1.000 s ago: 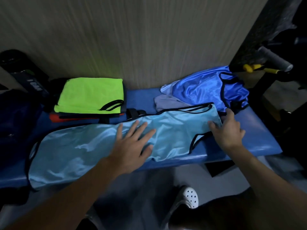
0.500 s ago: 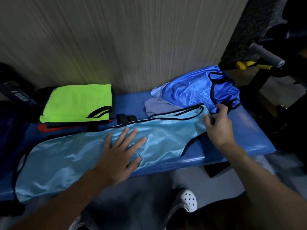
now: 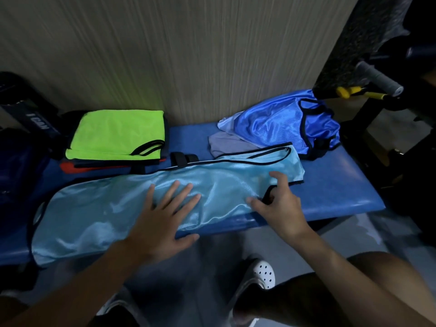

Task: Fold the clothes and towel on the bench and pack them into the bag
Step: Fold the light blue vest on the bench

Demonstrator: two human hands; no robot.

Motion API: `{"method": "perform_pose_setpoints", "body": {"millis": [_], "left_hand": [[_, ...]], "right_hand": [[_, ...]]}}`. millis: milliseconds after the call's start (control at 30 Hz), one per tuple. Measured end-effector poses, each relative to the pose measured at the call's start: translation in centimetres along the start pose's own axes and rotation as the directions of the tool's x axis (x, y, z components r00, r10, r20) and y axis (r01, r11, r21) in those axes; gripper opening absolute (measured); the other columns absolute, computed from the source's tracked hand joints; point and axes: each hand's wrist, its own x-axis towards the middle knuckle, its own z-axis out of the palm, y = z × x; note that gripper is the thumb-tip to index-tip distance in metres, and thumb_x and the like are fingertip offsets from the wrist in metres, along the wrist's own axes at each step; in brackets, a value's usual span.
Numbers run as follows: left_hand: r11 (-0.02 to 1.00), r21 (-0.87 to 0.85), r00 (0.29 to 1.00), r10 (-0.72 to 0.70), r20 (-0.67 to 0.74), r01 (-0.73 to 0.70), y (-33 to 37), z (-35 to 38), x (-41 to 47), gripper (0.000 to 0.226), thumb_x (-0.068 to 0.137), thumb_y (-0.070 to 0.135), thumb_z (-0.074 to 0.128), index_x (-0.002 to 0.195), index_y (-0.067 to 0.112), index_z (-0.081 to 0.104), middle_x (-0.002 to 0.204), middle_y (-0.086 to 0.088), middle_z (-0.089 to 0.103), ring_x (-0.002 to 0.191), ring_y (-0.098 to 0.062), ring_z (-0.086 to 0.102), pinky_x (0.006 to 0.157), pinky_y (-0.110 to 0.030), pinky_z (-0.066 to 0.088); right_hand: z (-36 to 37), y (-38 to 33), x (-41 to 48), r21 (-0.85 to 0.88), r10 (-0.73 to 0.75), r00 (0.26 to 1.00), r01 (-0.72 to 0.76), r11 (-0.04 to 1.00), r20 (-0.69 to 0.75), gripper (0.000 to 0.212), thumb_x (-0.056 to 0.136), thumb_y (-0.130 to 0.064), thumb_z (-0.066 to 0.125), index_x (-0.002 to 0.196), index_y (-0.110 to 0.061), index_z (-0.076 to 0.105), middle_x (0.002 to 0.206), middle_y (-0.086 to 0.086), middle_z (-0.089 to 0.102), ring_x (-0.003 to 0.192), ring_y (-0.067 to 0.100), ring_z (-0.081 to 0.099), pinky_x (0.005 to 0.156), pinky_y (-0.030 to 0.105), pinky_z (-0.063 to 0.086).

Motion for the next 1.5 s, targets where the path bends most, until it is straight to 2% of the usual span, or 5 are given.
{"method": "perform_pose_setpoints", "body": {"millis": [333,533,833,1133,1500], "left_hand": [[0.998,0.040,0.996,-0.049,0.073,0.046,-1.6,-0.2,-1.3,0.083,0.079,0.074,0.044,0.152,0.037,0.029,0.161,-0.003,0.030,0.147,-0.037,0.027,0.100,-0.077,0.025],[0.999,0.026,0.994,-0.034,0.100,0.031,-2.0,-0.4,-1.5,0.080,0.081,0.074,0.042,0.152,0.040,0.029,0.162,-0.003,0.028,0.148,-0.036,0.025,0.101,-0.076,0.026],[0.982,-0.191,0.998,-0.006,-0.063,-0.006,1.2,-3.6,6.6,0.055,0.097,0.049,0.030,0.144,0.027,0.048,0.153,0.000,0.044,0.145,-0.022,0.036,0.115,-0.058,0.026],[0.983,-0.137,0.989,0.111,-0.101,-0.124,2.0,-2.2,14.4,0.041,0.093,0.036,0.036,0.109,0.025,0.072,0.141,-0.006,0.056,0.132,-0.027,0.048,0.109,-0.039,0.024],[0.954,-0.267,0.987,0.109,-0.122,-0.138,4.7,-4.2,21.5,0.046,0.097,0.037,0.053,0.142,0.026,0.050,0.132,0.004,0.051,0.125,-0.019,0.042,0.102,-0.035,0.025]], "right_hand": [[-0.4,1.6,-0.1,0.020,-0.095,0.995,0.095,0.995,0.032,0.044,0.091,-0.014,0.066,0.126,-0.019,0.039,0.087,0.003,0.057,0.096,0.027,0.042,0.082,0.030,0.024],[-1.2,1.4,0.1,-0.260,-0.179,0.981,0.193,0.946,0.079,0.059,0.089,-0.026,0.067,0.136,-0.026,0.032,0.084,-0.007,0.047,0.093,0.019,0.047,0.090,0.034,0.025],[-2.6,1.3,5.6,-0.522,-0.422,0.897,0.298,0.799,-0.133,0.036,0.085,-0.013,0.066,0.120,-0.019,0.063,0.114,0.006,0.054,0.110,0.027,0.042,0.089,0.042,0.030],[-3.0,2.0,10.5,-0.545,-0.364,0.894,0.176,0.820,-0.260,0.012,0.091,-0.023,0.063,0.098,-0.014,0.065,0.117,0.011,0.050,0.111,0.031,0.036,0.092,0.049,0.031],[-6.2,2.9,8.5,-0.220,0.080,0.942,-0.157,0.963,-0.326,0.050,0.082,-0.047,0.071,0.113,-0.015,0.047,0.112,0.008,0.055,0.114,0.034,0.048,0.091,0.048,0.036]]}}
